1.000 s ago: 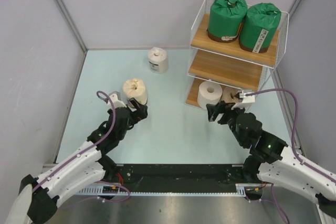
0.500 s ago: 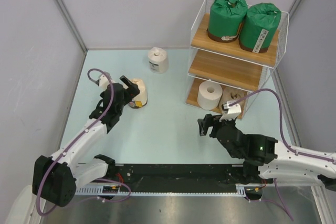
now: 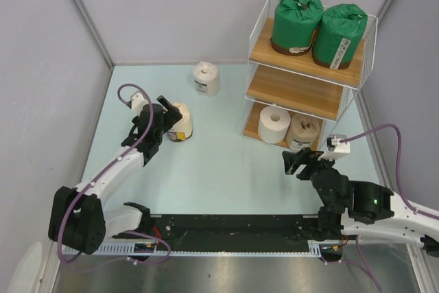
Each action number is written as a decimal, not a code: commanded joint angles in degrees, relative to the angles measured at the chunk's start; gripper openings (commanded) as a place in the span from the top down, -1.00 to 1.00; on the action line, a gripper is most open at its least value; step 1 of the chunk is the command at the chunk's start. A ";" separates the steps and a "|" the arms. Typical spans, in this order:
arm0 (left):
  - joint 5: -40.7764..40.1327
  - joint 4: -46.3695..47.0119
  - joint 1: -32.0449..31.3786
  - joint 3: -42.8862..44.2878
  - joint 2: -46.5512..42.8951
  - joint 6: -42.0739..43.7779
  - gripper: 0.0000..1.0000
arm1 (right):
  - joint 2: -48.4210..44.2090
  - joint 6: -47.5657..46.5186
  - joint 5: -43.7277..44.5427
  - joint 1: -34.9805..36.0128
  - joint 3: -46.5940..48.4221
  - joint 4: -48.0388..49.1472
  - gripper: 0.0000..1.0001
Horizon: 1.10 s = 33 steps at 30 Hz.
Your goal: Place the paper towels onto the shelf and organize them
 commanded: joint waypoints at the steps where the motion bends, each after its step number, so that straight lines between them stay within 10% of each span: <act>1: 0.82 4.02 0.86 0.18 2.99 -1.26 -0.90 | -1.08 3.34 2.80 0.32 1.76 -2.98 -0.54; 33: 1.35 8.15 3.58 -0.61 12.22 -2.59 -0.67 | -0.47 2.46 0.34 0.41 1.76 -3.95 -0.47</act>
